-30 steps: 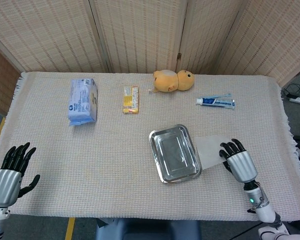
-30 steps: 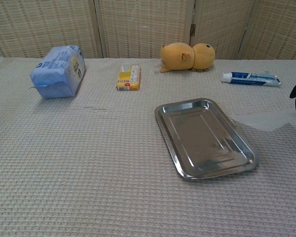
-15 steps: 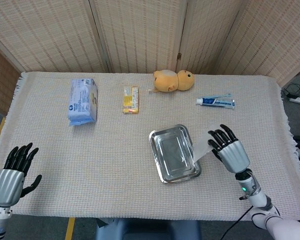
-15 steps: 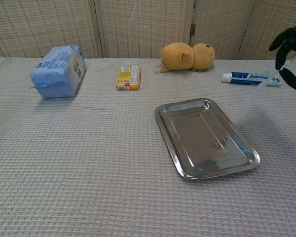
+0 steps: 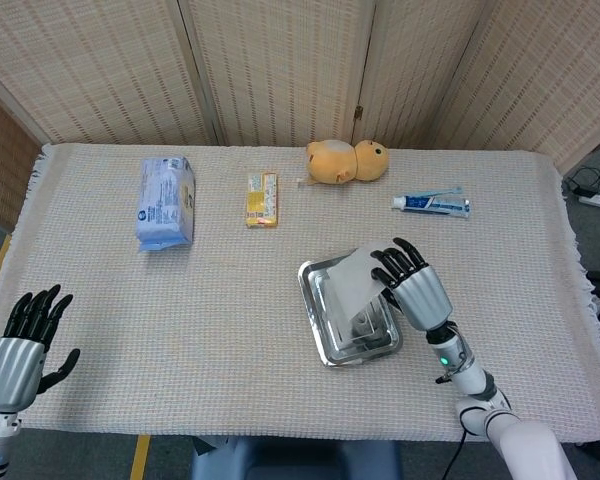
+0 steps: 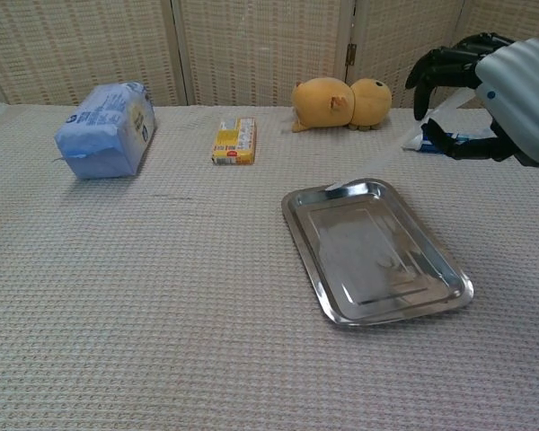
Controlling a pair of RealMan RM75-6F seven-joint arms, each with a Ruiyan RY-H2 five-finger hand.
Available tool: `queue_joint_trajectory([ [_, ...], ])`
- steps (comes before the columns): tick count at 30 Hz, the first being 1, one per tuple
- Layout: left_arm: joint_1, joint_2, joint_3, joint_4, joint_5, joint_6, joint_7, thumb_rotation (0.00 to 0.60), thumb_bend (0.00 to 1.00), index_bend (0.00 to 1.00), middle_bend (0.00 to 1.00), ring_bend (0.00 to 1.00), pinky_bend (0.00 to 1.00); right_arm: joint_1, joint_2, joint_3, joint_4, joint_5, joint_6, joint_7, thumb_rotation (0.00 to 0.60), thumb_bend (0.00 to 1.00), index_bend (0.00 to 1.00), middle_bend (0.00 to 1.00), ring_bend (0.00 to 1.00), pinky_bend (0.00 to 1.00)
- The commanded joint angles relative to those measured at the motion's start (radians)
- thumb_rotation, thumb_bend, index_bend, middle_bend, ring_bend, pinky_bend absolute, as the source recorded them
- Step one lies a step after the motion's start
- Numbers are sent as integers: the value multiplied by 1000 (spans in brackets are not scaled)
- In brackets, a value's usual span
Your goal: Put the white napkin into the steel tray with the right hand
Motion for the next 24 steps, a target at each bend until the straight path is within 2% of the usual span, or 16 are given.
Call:
queue_joint_trajectory([
  [1,0,1,0,-1,0,1,-2,600,394,28,0,0,0,8,-59,-18,60,8,-59,39,600,516,692,384,359,254],
  [9,3,5,1,-3,4,8,-1,600,394,29,0,0,0,-27,-101,-75,143,-6,-114,68,600,516,692,381,358,254],
  [16,6,6,0,-5,4,12,2,600,394,29,0,0,0,-53,-99,-110,161,-20,-98,79,600,516,692,380,359,254],
  [24,5,3,-2,-4,3,11,2,600,394,30,0,0,0,-85,-85,-151,167,-35,-134,75,600,516,678,363,355,253],
])
